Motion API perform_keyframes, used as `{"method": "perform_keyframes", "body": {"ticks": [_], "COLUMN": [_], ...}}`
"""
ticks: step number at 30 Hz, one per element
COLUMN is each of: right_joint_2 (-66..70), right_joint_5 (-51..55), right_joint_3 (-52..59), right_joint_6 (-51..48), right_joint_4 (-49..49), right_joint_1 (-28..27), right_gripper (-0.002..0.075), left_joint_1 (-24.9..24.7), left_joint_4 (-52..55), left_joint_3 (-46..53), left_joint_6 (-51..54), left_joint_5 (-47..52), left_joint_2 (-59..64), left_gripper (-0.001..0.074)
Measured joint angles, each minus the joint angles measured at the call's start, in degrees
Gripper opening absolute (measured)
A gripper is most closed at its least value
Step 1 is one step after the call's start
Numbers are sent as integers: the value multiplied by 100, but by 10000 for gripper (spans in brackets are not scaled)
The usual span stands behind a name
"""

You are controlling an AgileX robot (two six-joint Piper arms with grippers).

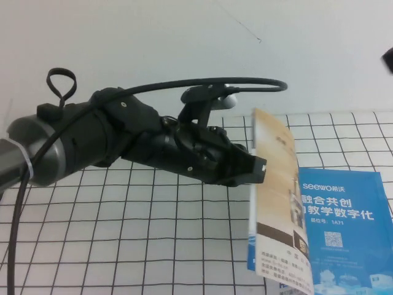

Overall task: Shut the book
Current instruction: 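Close the open booklet and leave it lying on the table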

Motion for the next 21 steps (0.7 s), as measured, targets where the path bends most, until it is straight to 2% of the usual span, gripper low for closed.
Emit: {"method": "perform_keyframes", "body": {"ticks": [7, 12, 17, 21], "right_joint_2": [-1432, -2238, -3346, -4172], "right_joint_5": [393, 729, 549, 194], "right_joint_3": [-161, -18, 782, 1909], "right_joint_6": [-53, -38, 163, 184], "right_joint_4": [-89, -89, -40, 388], "right_joint_1": [0, 0, 0, 0], "right_gripper": [-3, -3, -3, -3], "left_joint_1": [-283, -305, -305, -305], "left_joint_4": [225, 1147, 2545, 3245], "left_joint_3": [-323, -364, -364, 38], "left_joint_6": [86, -391, -1299, -1988], "left_joint_5": [121, 490, 1077, 1212], "left_joint_2": [-911, -2189, -3511, -4770], "left_gripper": [-3, -3, -3, -3]}}
